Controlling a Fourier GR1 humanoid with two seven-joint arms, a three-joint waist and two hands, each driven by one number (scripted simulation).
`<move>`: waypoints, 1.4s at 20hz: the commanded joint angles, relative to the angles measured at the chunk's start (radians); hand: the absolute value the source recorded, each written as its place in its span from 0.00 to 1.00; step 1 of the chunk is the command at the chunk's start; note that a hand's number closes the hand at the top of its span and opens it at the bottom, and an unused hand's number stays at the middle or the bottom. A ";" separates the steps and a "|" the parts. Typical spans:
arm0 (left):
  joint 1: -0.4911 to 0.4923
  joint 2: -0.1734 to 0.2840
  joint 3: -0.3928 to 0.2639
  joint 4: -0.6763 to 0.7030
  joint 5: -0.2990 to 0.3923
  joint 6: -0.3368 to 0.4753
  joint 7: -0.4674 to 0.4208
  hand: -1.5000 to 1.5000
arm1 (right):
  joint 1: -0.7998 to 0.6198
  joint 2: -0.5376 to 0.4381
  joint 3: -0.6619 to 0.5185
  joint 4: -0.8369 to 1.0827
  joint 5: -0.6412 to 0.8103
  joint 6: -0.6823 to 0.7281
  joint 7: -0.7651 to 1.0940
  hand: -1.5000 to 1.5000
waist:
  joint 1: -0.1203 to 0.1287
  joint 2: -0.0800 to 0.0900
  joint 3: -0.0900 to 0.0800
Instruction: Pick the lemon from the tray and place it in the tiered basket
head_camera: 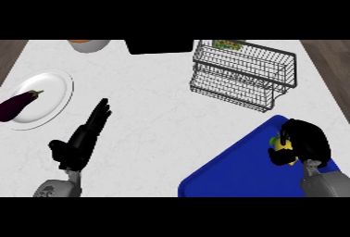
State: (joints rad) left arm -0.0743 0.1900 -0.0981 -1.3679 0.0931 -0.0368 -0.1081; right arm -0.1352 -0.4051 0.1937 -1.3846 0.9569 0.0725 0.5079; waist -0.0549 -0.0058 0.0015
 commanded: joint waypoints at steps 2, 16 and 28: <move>0.011 -0.013 0.001 0.017 0.005 -0.007 -0.027 0.50 | 0.100 -0.262 -0.291 -0.004 -0.204 -0.043 -0.252 1.00 | -0.006 0.001 -0.001; -0.011 -0.022 -0.017 0.033 -0.023 -0.035 -0.039 0.50 | -0.002 -0.289 -0.599 -0.359 -0.693 0.166 -0.231 1.00 | 0.048 0.003 -0.003; -0.053 -0.085 -0.040 0.074 -0.075 -0.008 -0.036 0.50 | -0.534 -0.270 -0.410 -0.124 -0.663 0.165 0.103 1.00 | 0.075 0.010 -0.002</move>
State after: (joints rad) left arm -0.1472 0.1397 -0.1134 -1.3297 0.0559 -0.0628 -0.0862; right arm -0.5192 -0.6924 -0.2804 -1.6163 0.2601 0.2554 0.5690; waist 0.0152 0.0016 -0.0012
